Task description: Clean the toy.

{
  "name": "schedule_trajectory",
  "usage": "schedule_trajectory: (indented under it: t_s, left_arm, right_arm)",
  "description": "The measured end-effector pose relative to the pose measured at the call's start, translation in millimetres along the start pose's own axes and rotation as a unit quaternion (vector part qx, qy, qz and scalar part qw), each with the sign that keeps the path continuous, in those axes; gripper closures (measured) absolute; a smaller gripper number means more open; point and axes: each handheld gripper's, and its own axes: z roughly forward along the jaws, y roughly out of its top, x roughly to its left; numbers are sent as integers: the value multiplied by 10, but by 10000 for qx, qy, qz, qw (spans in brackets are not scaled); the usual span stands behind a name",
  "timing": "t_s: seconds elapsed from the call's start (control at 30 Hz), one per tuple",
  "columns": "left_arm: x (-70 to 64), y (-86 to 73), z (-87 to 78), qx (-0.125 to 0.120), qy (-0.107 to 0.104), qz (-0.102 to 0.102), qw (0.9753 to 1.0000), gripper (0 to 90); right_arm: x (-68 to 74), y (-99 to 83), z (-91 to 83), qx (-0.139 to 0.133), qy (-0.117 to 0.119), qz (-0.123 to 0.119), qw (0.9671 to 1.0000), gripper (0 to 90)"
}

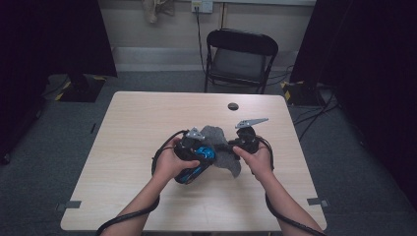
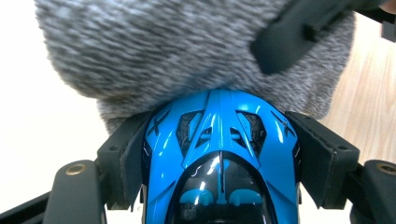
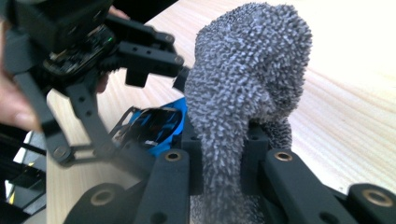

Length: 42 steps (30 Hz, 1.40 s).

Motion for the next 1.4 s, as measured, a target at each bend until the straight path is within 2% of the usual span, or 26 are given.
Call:
schedule_trajectory:
  t_s: [0.13,0.47,0.77,0.9,1.0,1.07,1.23,1.3,1.4]
  left_arm:
    - [29,-13,0,-27,36,-52,10000,262]
    - [83,-20,-18,-24,116,-142,9998,262]
    - [161,-38,-72,-56,256,-205,9994,262]
    - [205,-62,-123,-96,283,-295,9991,262]
    - [230,-72,-174,-127,310,-314,9989,262]
    - [233,-64,-218,-207,319,-331,9987,262]
    - [172,28,-304,-312,234,-202,9990,262]
    - [138,86,-318,-372,214,-159,9989,262]
    - [110,161,-304,-433,172,-158,9988,262]
  right_arm:
    - [15,-19,-3,53,53,-58,10000,776]
    - [28,-73,-4,10,123,-19,9999,776]
    - [79,-118,-6,14,200,-64,9998,776]
    - [99,-156,-15,39,265,-84,9996,776]
    - [61,-190,-72,-36,204,-23,9998,776]
    - [2,-206,-136,-135,64,62,9999,776]
    - [-142,-238,-229,-252,-353,219,9988,777]
    - [-169,-245,-218,-249,-403,258,9985,777]
    - [-126,-245,-142,-187,-312,206,9991,776]
